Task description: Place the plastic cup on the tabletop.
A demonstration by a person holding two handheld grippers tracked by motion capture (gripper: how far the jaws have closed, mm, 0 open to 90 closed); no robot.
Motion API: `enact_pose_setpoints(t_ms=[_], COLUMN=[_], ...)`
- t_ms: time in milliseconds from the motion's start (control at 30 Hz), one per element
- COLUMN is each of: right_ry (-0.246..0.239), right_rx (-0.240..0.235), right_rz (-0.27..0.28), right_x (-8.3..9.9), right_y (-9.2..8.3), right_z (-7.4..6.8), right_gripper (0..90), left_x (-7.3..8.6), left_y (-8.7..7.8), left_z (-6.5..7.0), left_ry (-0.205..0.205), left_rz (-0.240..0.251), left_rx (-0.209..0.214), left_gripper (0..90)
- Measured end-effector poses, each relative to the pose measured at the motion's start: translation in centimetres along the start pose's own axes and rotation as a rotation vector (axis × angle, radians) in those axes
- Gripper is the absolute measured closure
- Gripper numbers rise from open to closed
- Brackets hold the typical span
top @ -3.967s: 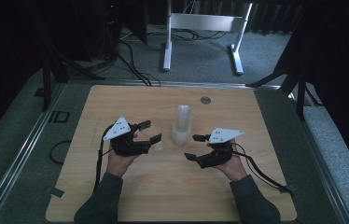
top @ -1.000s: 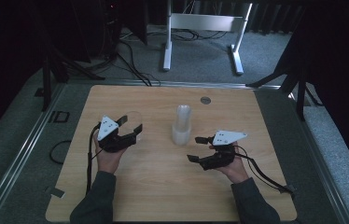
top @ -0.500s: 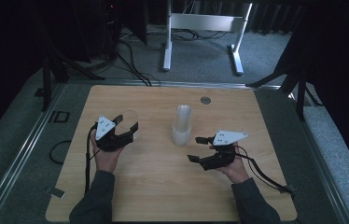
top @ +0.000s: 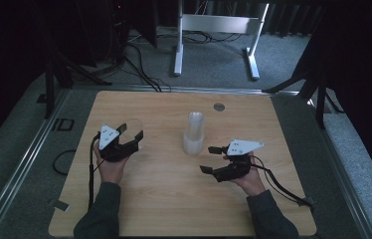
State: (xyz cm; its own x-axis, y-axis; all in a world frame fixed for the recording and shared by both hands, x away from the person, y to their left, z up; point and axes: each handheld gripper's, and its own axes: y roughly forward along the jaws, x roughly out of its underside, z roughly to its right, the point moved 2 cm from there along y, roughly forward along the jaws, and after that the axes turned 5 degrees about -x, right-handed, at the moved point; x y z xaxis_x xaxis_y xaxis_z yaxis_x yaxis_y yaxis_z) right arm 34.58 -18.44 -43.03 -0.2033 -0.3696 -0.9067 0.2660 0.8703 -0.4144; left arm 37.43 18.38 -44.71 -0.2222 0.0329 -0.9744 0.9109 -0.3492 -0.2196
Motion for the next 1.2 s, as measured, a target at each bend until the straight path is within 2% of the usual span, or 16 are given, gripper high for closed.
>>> enact_pose_setpoints(t_ms=[333,1200], right_ry=[0.0,0.001], right_rx=[0.0,-0.003], right_rz=[0.0,-0.001], right_x=[0.0,0.1], right_y=[0.0,0.1], right_z=[0.0,0.0], right_gripper=[22.9,22.9], left_x=[0.5,1.8], left_y=[0.5,1.8], left_z=[-0.7,-1.5], left_ry=[-0.022,-0.046], left_rz=[-0.016,-0.058], left_rx=[-0.004,-0.03], left_gripper=[29.0,29.0])
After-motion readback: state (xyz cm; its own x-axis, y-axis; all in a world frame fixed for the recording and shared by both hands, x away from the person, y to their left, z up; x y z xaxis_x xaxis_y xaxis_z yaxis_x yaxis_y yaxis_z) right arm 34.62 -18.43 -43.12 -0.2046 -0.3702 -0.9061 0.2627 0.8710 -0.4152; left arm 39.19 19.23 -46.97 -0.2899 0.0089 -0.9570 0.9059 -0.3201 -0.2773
